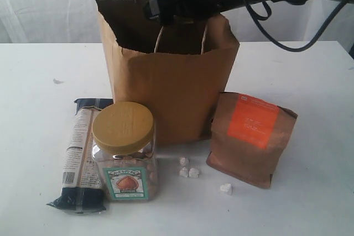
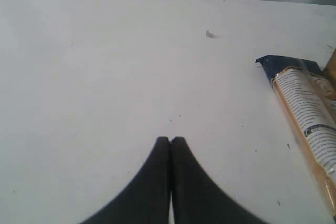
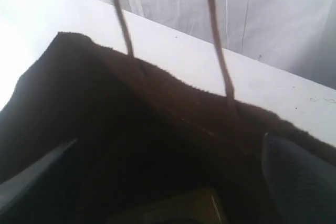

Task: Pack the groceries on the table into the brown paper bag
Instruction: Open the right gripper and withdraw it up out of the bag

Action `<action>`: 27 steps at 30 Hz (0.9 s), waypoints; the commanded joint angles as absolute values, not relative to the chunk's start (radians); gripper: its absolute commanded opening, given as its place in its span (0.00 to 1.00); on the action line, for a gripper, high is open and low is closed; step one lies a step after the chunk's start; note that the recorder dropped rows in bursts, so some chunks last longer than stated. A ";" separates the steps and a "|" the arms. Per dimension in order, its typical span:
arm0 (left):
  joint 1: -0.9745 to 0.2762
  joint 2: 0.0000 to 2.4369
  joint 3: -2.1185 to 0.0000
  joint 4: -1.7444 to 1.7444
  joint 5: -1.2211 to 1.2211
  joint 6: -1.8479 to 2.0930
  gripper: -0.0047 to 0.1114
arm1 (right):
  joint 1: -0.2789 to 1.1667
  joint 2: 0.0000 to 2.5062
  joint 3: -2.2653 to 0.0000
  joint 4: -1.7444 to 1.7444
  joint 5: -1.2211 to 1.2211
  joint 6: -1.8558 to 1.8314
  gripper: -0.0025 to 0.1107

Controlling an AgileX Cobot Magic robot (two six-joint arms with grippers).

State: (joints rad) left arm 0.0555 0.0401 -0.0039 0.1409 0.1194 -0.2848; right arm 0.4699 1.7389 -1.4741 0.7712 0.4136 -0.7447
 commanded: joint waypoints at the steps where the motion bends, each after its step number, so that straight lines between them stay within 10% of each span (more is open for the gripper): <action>1: 0.057 0.036 0.000 0.136 0.123 -0.288 0.04 | 0.468 1.717 -1.476 0.801 0.418 -0.729 0.77; 27: 0.057 0.036 0.000 0.136 0.123 -0.288 0.04 | 0.468 1.369 -1.478 0.786 0.419 -0.729 0.72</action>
State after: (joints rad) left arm 0.0555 0.0401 -0.0039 0.1409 0.1194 -0.2848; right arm 0.4699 1.4003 -1.4741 0.8278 0.4366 -0.7333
